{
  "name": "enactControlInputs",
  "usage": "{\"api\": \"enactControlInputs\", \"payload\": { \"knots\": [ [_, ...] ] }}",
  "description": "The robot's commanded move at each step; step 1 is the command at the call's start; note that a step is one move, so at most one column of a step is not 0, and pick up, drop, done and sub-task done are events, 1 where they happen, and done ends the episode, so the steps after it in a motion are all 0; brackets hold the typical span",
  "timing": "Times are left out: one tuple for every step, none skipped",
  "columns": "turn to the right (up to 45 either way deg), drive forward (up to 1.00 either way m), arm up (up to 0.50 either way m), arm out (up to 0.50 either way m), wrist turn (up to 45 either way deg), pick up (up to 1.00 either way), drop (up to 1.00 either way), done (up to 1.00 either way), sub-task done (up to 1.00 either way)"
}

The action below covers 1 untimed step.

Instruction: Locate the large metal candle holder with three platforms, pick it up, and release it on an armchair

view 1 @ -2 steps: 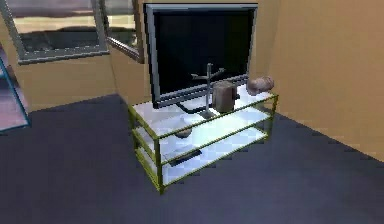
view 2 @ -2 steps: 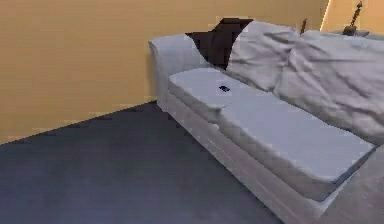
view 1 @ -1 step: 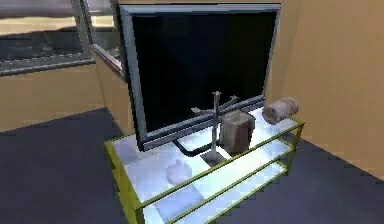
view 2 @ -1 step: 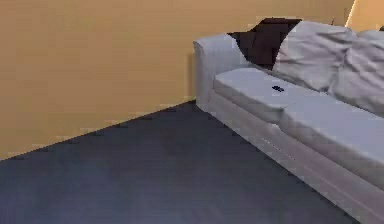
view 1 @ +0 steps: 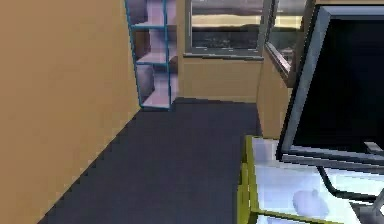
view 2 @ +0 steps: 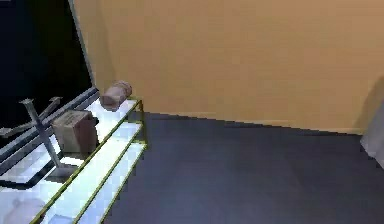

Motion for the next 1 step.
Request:
{"api": "enactControlInputs", "payload": {
  "knots": [
    [-33.0,0.00,0.00,0.00,0.0,0.00,0.00,0.00,0.00]
  ]
}}
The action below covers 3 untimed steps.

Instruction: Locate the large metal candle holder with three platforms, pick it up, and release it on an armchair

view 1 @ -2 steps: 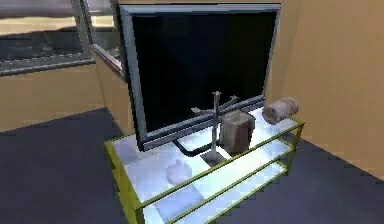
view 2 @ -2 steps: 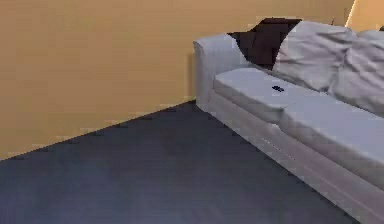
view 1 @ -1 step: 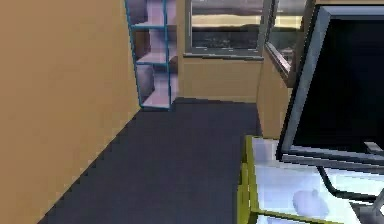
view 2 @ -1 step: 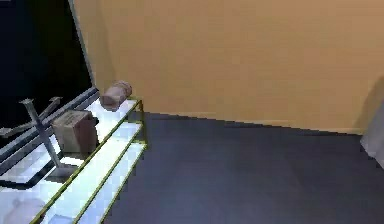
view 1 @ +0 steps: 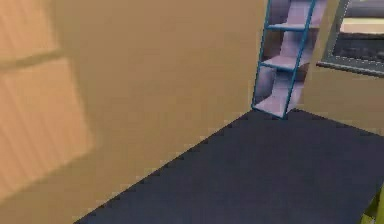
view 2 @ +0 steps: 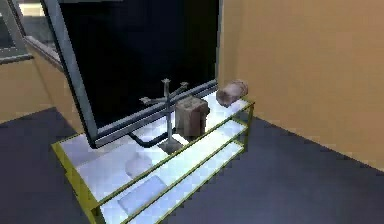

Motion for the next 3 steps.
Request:
{"api": "enactControlInputs", "payload": {
  "knots": [
    [45.0,0.00,0.00,0.00,0.0,0.00,0.00,0.00,0.00],
    [45.0,0.00,0.00,0.00,0.0,0.00,0.00,0.00,0.00],
    [24.0,0.00,0.00,0.00,0.0,0.00,0.00,0.00,0.00]
  ]
}}
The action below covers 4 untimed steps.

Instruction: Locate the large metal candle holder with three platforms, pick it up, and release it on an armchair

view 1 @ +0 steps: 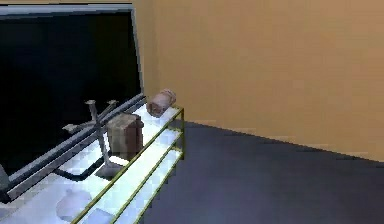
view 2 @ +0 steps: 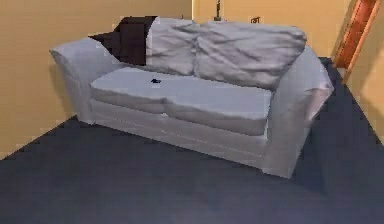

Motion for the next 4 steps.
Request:
{"api": "enactControlInputs", "payload": {
  "knots": [
    [0.0,0.40,0.00,0.00,0.0,0.00,0.00,0.00,0.00],
    [-45.0,0.00,0.00,0.00,0.0,0.00,0.00,0.00,0.00],
    [-45.0,0.00,0.00,0.00,0.0,0.00,0.00,0.00,0.00],
    [-39.0,0.00,0.00,0.00,0.0,0.00,0.00,0.00,0.00]
  ]
}}
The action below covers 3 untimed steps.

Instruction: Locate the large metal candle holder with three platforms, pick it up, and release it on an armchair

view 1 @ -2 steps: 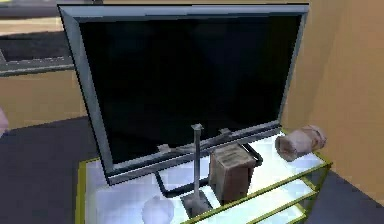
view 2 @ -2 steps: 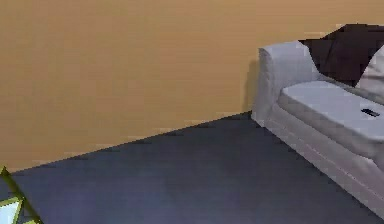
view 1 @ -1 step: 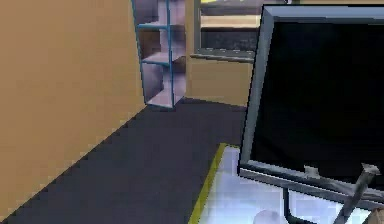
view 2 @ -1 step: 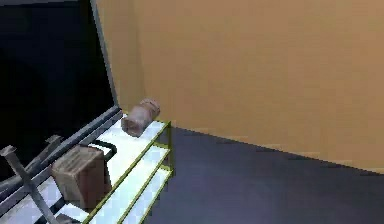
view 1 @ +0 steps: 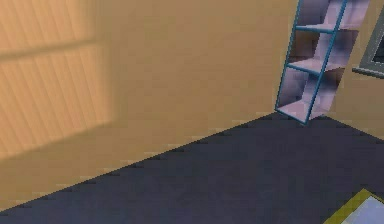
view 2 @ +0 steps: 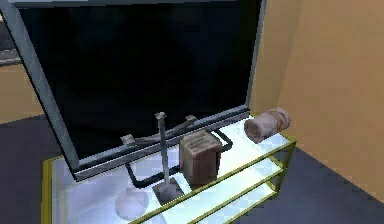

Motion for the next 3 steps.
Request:
{"api": "enactControlInputs", "payload": {
  "knots": [
    [0.0,0.00,0.50,0.00,0.0,0.00,0.00,0.00,0.00],
    [0.0,0.00,0.18,0.00,0.0,0.00,0.00,0.00,0.00],
    [0.0,0.00,0.00,0.32,0.0,0.00,0.00,0.00,0.00]
  ]
}}
